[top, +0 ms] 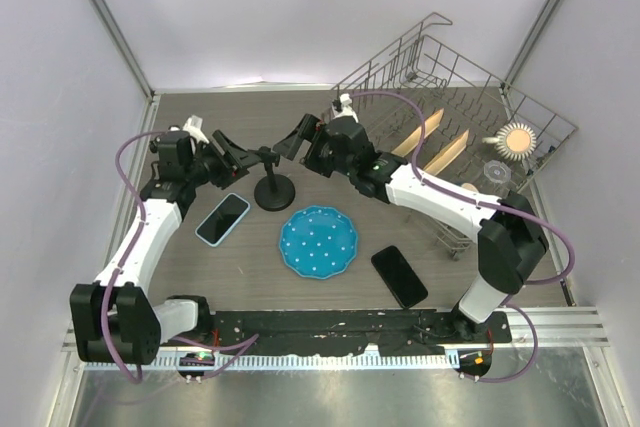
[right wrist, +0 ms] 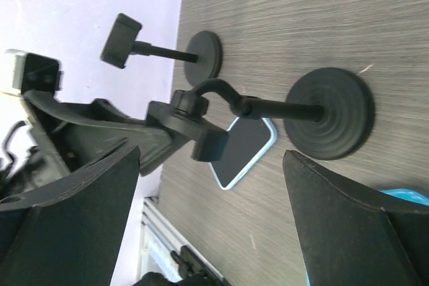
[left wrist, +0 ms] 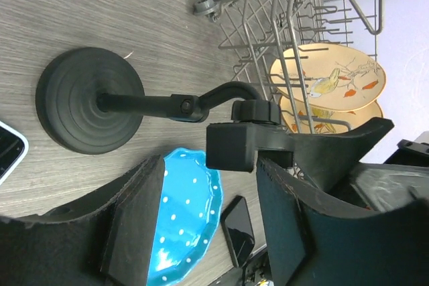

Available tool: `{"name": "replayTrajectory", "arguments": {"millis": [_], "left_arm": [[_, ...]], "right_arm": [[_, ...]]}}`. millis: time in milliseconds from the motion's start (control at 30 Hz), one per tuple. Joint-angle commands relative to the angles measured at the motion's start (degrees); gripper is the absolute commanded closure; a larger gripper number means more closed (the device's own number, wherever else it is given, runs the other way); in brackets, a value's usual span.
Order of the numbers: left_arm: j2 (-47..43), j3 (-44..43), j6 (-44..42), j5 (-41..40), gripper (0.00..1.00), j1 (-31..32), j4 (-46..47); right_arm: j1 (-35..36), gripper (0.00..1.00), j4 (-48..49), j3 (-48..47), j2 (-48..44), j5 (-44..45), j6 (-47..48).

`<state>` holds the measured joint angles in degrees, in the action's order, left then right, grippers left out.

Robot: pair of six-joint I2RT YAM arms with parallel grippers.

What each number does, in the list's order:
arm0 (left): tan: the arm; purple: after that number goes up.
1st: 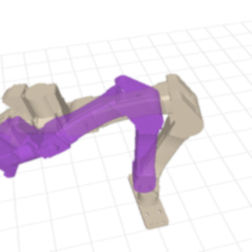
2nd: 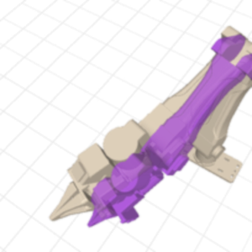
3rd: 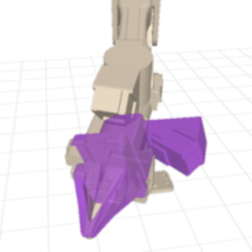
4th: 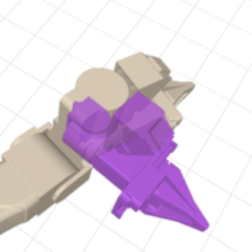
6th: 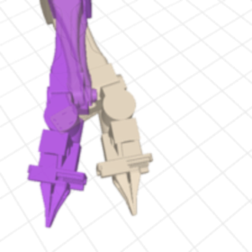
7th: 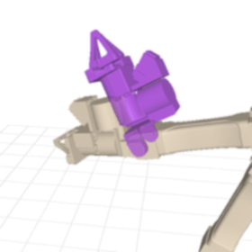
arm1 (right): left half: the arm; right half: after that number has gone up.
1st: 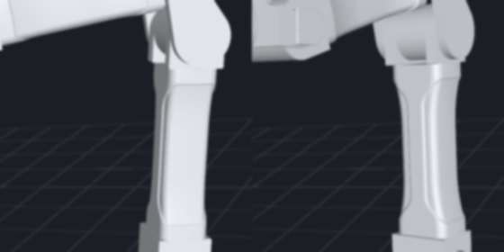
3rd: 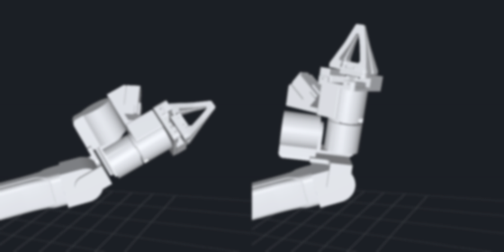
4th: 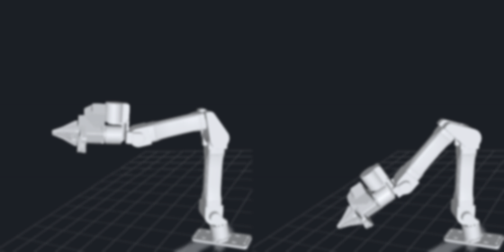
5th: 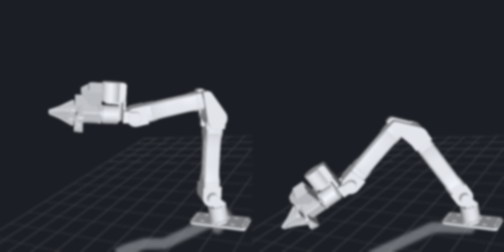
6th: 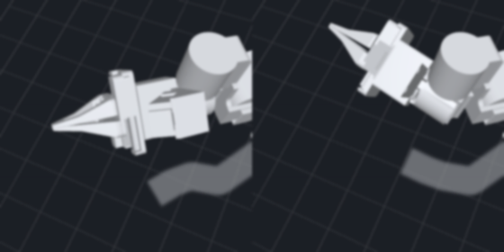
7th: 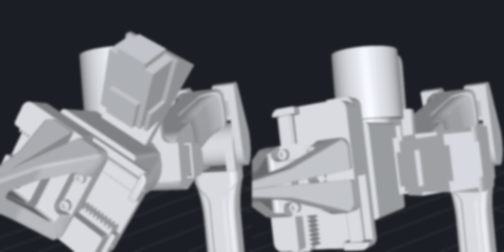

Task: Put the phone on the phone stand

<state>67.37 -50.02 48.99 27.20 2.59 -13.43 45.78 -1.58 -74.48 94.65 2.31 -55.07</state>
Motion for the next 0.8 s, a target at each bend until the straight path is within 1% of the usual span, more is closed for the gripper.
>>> {"name": "replayTrajectory", "arguments": {"millis": [0,33,67,100,133,167,233,267,300,333,400,433,467,567,633,733,767], "left_arm": [[0.13,1.77,0.14,2.86,0.4,-0.3,9.38],[0.04,1.77,0.05,2.86,0.4,-0.22,9.48],[0.13,1.85,-0.21,2.94,0.38,-0.22,9.56],[0.04,1.86,-0.65,3.29,0.34,-0.22,9.65],[0.04,1.86,-1.0,3.3,0.3,-0.22,9.48],[-0.14,1.94,-1.18,3.3,0.2,-0.22,9.3],[-1.19,2.21,-1.44,3.21,0.15,-0.3,9.48],[-1.71,2.29,-1.44,3.21,0.12,-0.3,9.56],[-2.24,2.29,-1.27,2.77,0.11,-0.3,9.48],[-2.33,2.21,-0.57,2.33,0.11,-0.3,9.39],[-2.07,1.77,0.92,1.98,0.15,-0.39,9.3],[-0.94,1.59,3.37,1.8,0.18,-0.48,9.65],[-0.41,1.59,4.87,2.24,0.23,-0.48,11.04],[1.97,2.91,10.66,6.1,0.29,-0.39,18.84],[3.2,2.82,11.47,7.77,0.32,-0.39,20.11],[4.08,3.87,11.65,8.22,0.4,-0.48,21.78],[3.91,4.14,11.65,8.13,0.43,-0.48,22.22]], "right_arm": [[0.45,0.09,7.91,0.21,0.88,-1.6,-5.13],[0.45,0.09,8.78,0.3,1.32,-1.6,-5.48],[0.45,0.1,9.31,0.56,1.5,-1.6,-6.18],[0.45,0.13,10.1,0.91,1.85,-1.52,-6.54],[0.45,0.14,10.98,1.09,2.03,-1.6,-6.89],[0.28,0.16,11.42,1.18,2.46,-1.52,-7.16],[0.45,0.21,12.3,1.53,2.91,-1.6,-7.51],[0.45,0.23,12.83,1.62,3.43,-3.6,-7.68],[0.45,0.28,14.23,1.96,3.7,-4.23,-8.03],[0.45,0.31,14.85,2.14,4.05,-4.59,-8.21],[0.45,0.32,16.08,2.14,4.93,-5.29,-8.65],[0.54,0.34,16.52,2.14,5.36,-5.73,-8.65],[0.36,0.34,16.87,2.06,5.63,-5.99,-8.83],[0.45,0.34,18.72,3.01,6.25,-6.79,-9.62],[0.45,0.34,20.65,3.81,6.16,-7.05,-10.32],[0.36,0.34,21.71,4.78,6.07,-6.79,-10.67],[0.36,0.36,21.71,5.04,5.98,-6.35,-10.59]]}}
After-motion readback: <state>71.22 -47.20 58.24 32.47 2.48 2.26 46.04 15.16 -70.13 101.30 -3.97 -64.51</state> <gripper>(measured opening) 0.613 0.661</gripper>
